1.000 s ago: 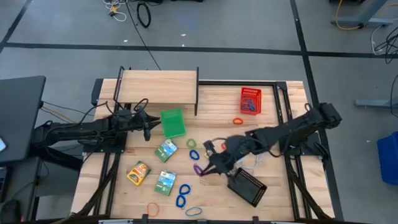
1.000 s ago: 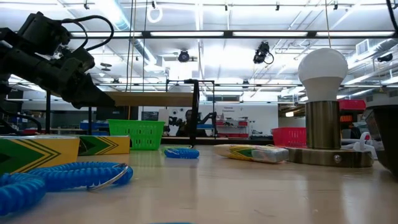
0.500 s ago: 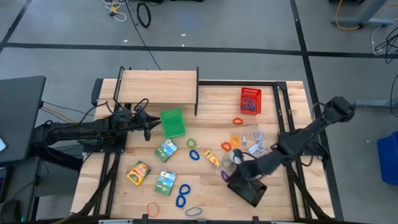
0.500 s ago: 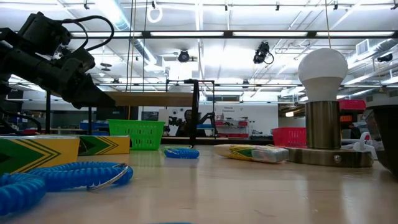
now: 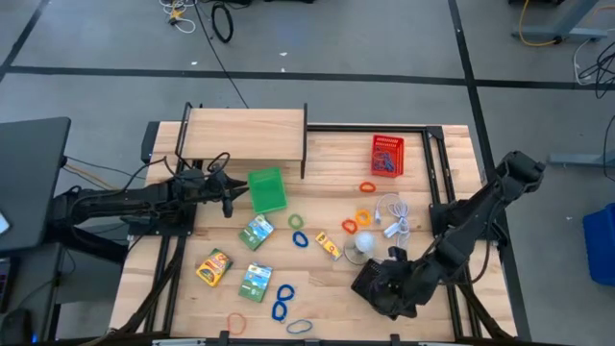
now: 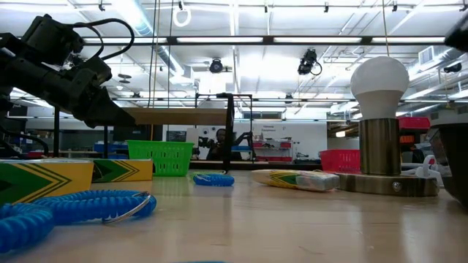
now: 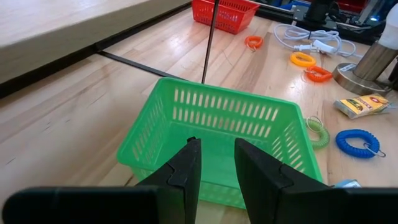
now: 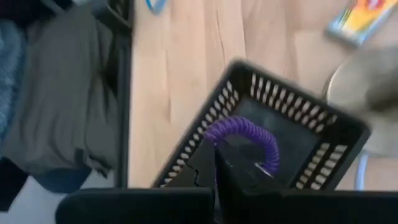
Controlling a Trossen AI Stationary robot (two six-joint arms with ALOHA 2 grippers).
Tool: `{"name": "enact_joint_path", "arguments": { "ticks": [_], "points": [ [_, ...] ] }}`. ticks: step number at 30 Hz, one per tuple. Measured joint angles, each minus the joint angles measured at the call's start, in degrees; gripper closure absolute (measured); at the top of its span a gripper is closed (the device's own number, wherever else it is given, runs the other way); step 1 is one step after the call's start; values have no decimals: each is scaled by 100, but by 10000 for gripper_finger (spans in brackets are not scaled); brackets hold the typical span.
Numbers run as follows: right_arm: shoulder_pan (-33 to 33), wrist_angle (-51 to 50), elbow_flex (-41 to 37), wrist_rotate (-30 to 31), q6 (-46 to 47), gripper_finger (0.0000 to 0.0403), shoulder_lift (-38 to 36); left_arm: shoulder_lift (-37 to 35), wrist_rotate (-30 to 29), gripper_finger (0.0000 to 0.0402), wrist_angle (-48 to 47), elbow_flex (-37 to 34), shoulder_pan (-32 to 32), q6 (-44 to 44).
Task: Pick & Place Office Desk Supplies
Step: Put the violet spring keychain into the black basket, then put the orange spring keychain into the black basket
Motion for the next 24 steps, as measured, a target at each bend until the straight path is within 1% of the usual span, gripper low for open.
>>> {"name": "enact_joint_path", "arguments": {
  "ticks": [4, 6, 10, 19, 24],
  "points": [
    [-49, 25, 0, -299, 80, 402, 401, 0, -35, 298, 0, 0, 0, 26],
    [-72, 26, 0, -448, 169, 394, 560, 0, -39, 298, 0, 0, 0, 54],
    [-112, 37, 0, -675, 268, 359, 809, 0, -39, 298, 0, 0, 0, 54],
    [-238, 87, 0, -723, 265, 276, 896, 0, -41, 298, -2, 0, 0, 53],
    [-322, 328, 0, -730, 215, 248, 888, 0, -43, 298, -3, 1, 0, 53]
  ]
}}
